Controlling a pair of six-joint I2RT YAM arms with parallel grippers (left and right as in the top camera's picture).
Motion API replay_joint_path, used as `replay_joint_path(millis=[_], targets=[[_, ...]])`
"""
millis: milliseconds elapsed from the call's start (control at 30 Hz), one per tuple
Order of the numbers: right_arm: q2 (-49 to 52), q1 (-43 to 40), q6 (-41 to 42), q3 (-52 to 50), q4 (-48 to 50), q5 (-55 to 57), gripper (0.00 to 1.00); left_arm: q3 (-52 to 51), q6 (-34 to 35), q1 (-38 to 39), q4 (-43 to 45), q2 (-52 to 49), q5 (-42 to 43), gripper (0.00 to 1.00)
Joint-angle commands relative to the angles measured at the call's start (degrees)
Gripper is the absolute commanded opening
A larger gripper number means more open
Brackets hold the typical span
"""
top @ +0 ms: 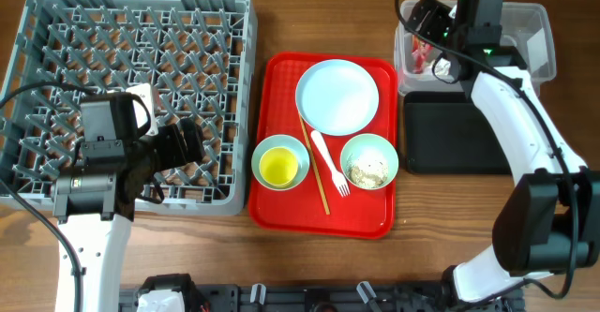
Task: Sort waste into correct bins and load items into the dishwasher rack
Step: 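Drop the red wrapper into the clear bin with the right gripper, then grasp the rim of the green rice bowl with the right gripper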
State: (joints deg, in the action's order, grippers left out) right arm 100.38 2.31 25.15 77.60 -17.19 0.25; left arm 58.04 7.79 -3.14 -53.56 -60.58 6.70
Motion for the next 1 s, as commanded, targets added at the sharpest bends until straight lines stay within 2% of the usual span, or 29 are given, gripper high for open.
replay_joint_path(millis=[0,100,200,333,500,600,767,967], targets=[[-5.7,0.02,-5.86,0.42,-4.7,-8.81,1.0,0.68,0.35,-0.35,0.13,0.02,-0.13,1.0],[-8.41,0.09,-7.06,0.39,-10.95,-11.98,1.0,0.68,0.37,-0.35,0.13,0.02,-0.13,1.0],[-10.19,0.09,-4.61,0.39,-15.61,-14.64,1.0,0.68,0.37,-0.37,0.13,0.02,-0.13,1.0],[-10.38,0.42,-8.26,0.39,-21.92,-23.5,0.95,0.68,0.37,-0.35,0.11,0.02,-0.11,1.0],[-10.38,5.05,-10.38,0.15,-34.51,-18.16,0.92,0.68,0.37,-0.35,0.09,0.02,-0.11,1.0],[-10.38,12.94,-8.92,-1.42,-38.77,-10.45,0.91,0.68,0.37,-0.35,0.11,0.02,-0.11,1.0],[-9.97,21.42,-4.17,-3.8,-38.64,-3.37,0.9,0.68,0.37,-0.35,0.11,0.02,-0.11,1.0],[-8.5,29.51,2.4,-9.62,-32.85,0.48,0.88,0.68,0.37,-0.35,0.04,0.02,-0.11,1.0]])
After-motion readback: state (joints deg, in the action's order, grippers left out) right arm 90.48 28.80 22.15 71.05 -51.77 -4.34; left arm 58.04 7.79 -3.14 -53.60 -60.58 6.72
